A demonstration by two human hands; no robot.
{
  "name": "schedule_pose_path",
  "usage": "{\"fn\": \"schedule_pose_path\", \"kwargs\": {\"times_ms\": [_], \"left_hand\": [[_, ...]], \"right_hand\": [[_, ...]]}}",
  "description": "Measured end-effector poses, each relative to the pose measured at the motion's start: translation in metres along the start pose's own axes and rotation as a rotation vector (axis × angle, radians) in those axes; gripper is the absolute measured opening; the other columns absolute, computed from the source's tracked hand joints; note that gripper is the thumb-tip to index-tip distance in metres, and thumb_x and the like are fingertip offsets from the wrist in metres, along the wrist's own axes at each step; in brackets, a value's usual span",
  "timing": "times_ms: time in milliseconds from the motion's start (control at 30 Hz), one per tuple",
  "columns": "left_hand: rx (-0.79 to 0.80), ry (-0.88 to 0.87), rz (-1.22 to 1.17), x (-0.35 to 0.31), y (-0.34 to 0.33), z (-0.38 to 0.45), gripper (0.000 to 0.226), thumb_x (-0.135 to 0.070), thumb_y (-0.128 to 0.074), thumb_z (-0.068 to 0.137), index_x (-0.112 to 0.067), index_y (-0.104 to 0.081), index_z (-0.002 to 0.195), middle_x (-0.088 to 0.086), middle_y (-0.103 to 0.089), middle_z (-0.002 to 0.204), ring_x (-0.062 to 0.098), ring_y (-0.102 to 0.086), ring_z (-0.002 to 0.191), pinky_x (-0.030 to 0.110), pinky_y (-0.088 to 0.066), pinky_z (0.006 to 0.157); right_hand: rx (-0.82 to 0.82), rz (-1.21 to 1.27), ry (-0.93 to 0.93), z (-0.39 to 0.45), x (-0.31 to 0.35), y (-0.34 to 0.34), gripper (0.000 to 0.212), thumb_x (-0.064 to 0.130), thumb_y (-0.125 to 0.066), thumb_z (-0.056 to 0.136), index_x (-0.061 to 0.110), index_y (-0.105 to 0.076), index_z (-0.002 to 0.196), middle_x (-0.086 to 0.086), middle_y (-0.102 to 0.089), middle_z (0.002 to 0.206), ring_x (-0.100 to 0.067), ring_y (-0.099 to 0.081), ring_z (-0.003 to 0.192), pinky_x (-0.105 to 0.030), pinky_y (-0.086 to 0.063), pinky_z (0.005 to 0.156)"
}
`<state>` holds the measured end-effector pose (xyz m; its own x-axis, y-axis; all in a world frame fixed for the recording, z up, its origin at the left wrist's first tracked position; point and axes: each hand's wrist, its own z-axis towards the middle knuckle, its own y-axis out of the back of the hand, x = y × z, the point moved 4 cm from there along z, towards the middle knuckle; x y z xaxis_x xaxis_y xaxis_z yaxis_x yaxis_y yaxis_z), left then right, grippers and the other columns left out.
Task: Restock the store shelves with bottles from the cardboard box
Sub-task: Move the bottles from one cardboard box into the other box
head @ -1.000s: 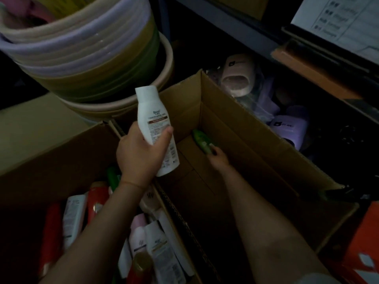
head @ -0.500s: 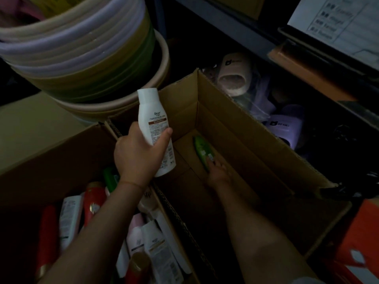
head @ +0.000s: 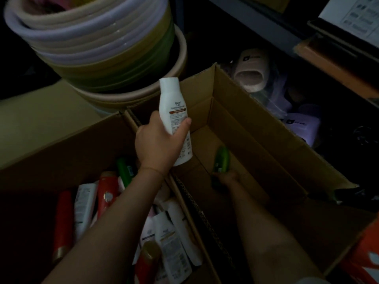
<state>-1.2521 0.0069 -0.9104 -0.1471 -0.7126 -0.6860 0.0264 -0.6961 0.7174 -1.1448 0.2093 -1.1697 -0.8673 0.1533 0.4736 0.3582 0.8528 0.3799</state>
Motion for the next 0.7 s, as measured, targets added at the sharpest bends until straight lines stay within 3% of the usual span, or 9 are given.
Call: {"fn": "schedule_pose_path", "kwargs": {"times_ms": [100,200,267,367,433,500,600,700], "left_hand": [[0.000,0.014,0.015,-0.001,-0.002,0.002,0.055,-0.067,-0.063,0.083,-0.018,-0.059,0.108,0.002,-0.070,0.101,0.025,-0.067,0.096,0.037,-0.055,0.073],[0.013,0.014,-0.001,-0.003,0.000,0.001,0.056,-0.067,-0.063,0.084,-0.016,-0.060,0.108,0.002,-0.071,0.101,0.025,-0.067,0.095,0.037,-0.055,0.073],[0.044,0.045,-0.049,-0.004,0.005,-0.003,0.055,-0.066,-0.064,0.084,-0.018,-0.062,0.110,-0.003,-0.071,0.101,0.017,-0.066,0.091,0.032,-0.052,0.073],[0.077,0.155,-0.391,-0.009,0.025,-0.010,0.043,-0.055,-0.069,0.085,-0.019,-0.067,0.108,-0.008,-0.073,0.096,0.006,-0.069,0.086,0.026,-0.054,0.072],[0.053,0.277,-0.742,-0.015,0.050,-0.017,0.020,-0.034,-0.070,0.093,-0.016,-0.069,0.102,-0.007,-0.073,0.089,0.002,-0.071,0.078,0.020,-0.054,0.065],[-0.019,0.391,-0.933,-0.008,0.081,-0.031,0.008,-0.026,-0.067,0.095,-0.018,-0.069,0.094,-0.004,-0.072,0.085,0.004,-0.071,0.071,0.021,-0.056,0.061],[-0.013,0.477,-0.844,0.037,0.114,-0.064,0.010,-0.030,-0.067,0.095,-0.021,-0.069,0.092,-0.001,-0.074,0.087,0.009,-0.072,0.075,0.028,-0.060,0.067],[0.124,0.637,-0.569,0.095,0.127,-0.093,0.035,-0.041,-0.054,0.100,-0.013,-0.066,0.117,0.003,-0.069,0.114,0.011,-0.067,0.097,0.029,-0.052,0.080]], "right_hand": [[0.239,0.170,-0.051,-0.020,0.012,-0.009,0.067,0.032,-0.081,0.077,0.007,-0.054,0.133,-0.015,-0.062,0.125,-0.032,-0.062,0.106,-0.042,-0.052,0.093],[0.417,0.284,0.158,-0.065,0.061,-0.001,0.054,0.020,-0.074,0.085,0.012,-0.051,0.133,-0.007,-0.067,0.115,-0.023,-0.065,0.099,-0.036,-0.054,0.083],[0.531,0.379,0.318,-0.111,0.098,0.011,0.058,0.009,-0.071,0.086,0.018,-0.047,0.139,-0.008,-0.067,0.123,-0.024,-0.066,0.108,-0.036,-0.055,0.082],[0.609,0.410,0.516,-0.188,0.137,0.027,0.050,0.004,-0.065,0.088,0.022,-0.050,0.133,-0.009,-0.066,0.125,-0.024,-0.066,0.108,-0.036,-0.057,0.084],[0.589,0.389,0.613,-0.234,0.152,0.032,0.035,0.015,-0.064,0.091,0.023,-0.056,0.125,-0.007,-0.070,0.117,-0.021,-0.068,0.102,-0.035,-0.057,0.084],[0.587,0.341,0.677,-0.277,0.162,0.031,0.024,0.029,-0.058,0.096,0.023,-0.060,0.119,-0.006,-0.073,0.105,-0.019,-0.071,0.089,-0.033,-0.058,0.076],[0.633,0.181,0.734,-0.329,0.164,0.005,0.026,0.036,-0.051,0.100,0.017,-0.063,0.113,-0.010,-0.072,0.090,-0.024,-0.070,0.072,-0.031,-0.057,0.064],[0.516,-0.138,0.903,-0.351,0.157,-0.029,0.020,0.036,-0.052,0.100,0.024,-0.067,0.099,0.005,-0.071,0.092,-0.011,-0.067,0.088,-0.025,-0.054,0.078]]}}
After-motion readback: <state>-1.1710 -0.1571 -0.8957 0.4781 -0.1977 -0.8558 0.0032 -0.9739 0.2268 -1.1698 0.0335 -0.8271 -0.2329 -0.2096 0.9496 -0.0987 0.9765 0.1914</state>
